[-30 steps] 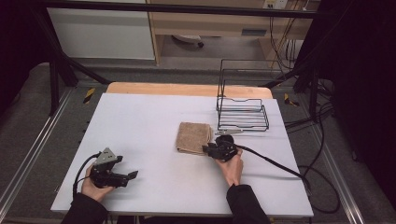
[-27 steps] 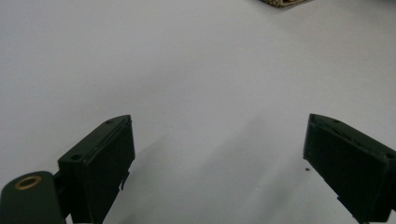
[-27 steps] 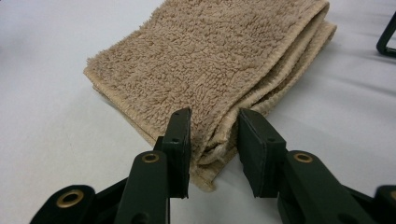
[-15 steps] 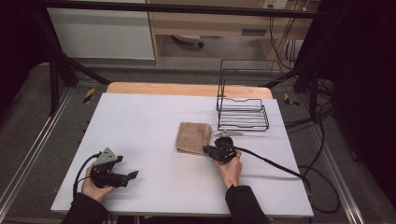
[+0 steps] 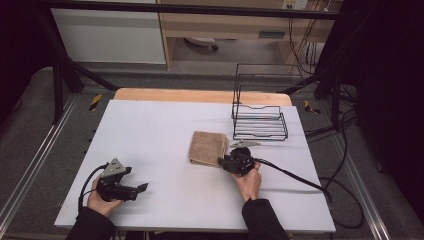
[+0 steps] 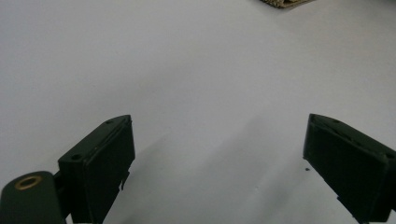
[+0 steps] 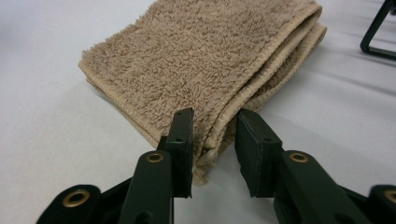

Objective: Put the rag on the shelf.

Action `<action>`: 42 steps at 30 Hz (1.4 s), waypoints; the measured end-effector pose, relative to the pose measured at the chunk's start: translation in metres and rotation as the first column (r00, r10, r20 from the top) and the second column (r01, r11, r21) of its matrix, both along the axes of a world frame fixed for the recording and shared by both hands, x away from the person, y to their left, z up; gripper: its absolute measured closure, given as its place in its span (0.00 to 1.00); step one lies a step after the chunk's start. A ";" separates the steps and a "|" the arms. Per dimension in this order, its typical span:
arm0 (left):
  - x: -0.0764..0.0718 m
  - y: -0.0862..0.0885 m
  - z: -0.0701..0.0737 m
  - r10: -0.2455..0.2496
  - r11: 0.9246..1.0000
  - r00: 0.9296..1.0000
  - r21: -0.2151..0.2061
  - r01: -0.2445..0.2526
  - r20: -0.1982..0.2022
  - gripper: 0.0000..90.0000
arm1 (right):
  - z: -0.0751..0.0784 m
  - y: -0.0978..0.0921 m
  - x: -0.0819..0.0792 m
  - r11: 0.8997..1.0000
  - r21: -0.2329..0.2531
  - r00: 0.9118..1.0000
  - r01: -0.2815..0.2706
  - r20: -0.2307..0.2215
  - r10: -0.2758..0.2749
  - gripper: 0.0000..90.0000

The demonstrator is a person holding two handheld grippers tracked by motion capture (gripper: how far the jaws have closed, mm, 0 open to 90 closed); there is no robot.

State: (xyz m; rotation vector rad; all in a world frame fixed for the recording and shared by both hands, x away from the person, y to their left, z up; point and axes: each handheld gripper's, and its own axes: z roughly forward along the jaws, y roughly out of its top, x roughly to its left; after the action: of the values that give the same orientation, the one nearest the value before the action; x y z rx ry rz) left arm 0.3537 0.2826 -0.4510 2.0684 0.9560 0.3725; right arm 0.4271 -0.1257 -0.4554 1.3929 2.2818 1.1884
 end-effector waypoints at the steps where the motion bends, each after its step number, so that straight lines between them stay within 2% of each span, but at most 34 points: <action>1: 0.000 0.000 0.000 0.000 1.000 1.000 0.001 0.000 0.001 0.10 | -0.001 0.000 0.001 1.000 0.010 1.000 -0.003 -0.010 0.003 0.72; 5: 0.000 -0.001 0.000 0.000 1.000 1.000 0.001 0.000 0.001 0.10 | -0.002 0.003 -0.001 0.999 0.035 1.000 0.006 -0.014 -0.005 0.75; 6: 0.000 -0.001 0.000 0.000 1.000 1.000 0.002 0.000 0.000 0.10 | -0.003 0.003 -0.001 0.999 0.042 1.000 0.011 -0.013 -0.011 0.80; 7: 0.000 -0.001 0.000 0.000 1.000 1.000 0.002 0.000 0.000 0.10 | -0.003 0.003 -0.001 0.999 0.042 1.000 0.011 -0.013 -0.011 0.80; 8: 0.000 -0.001 0.000 0.000 1.000 1.000 0.001 0.000 -0.001 0.10 | -0.004 0.004 -0.002 0.999 0.049 1.000 0.016 -0.018 -0.015 0.87; 9: 0.000 -0.001 0.000 0.000 1.000 1.000 0.001 0.000 -0.001 0.10 | -0.004 0.004 -0.002 0.999 0.049 1.000 0.016 -0.018 -0.015 0.87; 10: 0.000 -0.001 0.000 -0.001 1.000 1.000 0.002 0.001 0.001 0.10 | -0.004 0.004 -0.002 0.998 0.062 1.000 0.016 -0.027 -0.014 0.92; 14: 0.000 0.000 0.000 0.000 1.000 1.000 0.001 0.000 0.002 0.10 | -0.001 0.003 -0.003 0.997 0.070 1.000 0.009 -0.018 -0.008 0.95; 19: -0.001 0.000 0.001 0.000 1.000 1.000 -0.002 0.000 0.003 0.10 | 0.009 -0.002 -0.005 0.996 0.084 1.000 -0.020 -0.021 0.022 0.95; 24: -0.001 -0.001 0.001 0.000 1.000 1.000 -0.002 0.000 0.003 0.10 | 0.016 -0.007 -0.008 0.996 0.075 0.998 -0.043 -0.036 0.046 0.95; 28: -0.001 -0.001 0.001 0.000 1.000 1.000 -0.001 0.000 0.004 0.10 | 0.021 -0.013 -0.015 0.996 0.038 0.995 -0.076 -0.060 0.078 0.95; 30: -0.001 -0.001 0.001 0.002 1.000 1.000 -0.002 -0.002 0.004 0.10 | 0.021 -0.014 -0.016 0.996 0.037 0.995 -0.080 -0.063 0.082 0.95; 38: -0.002 -0.004 0.002 0.002 1.000 1.000 0.005 -0.002 0.004 0.10 | 0.017 -0.042 -0.037 0.997 0.039 0.993 -0.072 -0.089 0.075 0.95; 42: -0.003 -0.006 0.003 0.002 1.000 1.000 0.008 -0.002 0.004 0.10 | 0.016 -0.051 -0.044 0.996 0.024 0.993 -0.081 -0.083 0.082 0.95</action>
State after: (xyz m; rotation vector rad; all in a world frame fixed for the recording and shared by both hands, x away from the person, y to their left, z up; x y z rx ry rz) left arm 0.3507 0.2763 -0.4484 2.0732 0.9558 0.3816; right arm 0.3831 -0.1766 -0.4391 1.3946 2.4115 1.2026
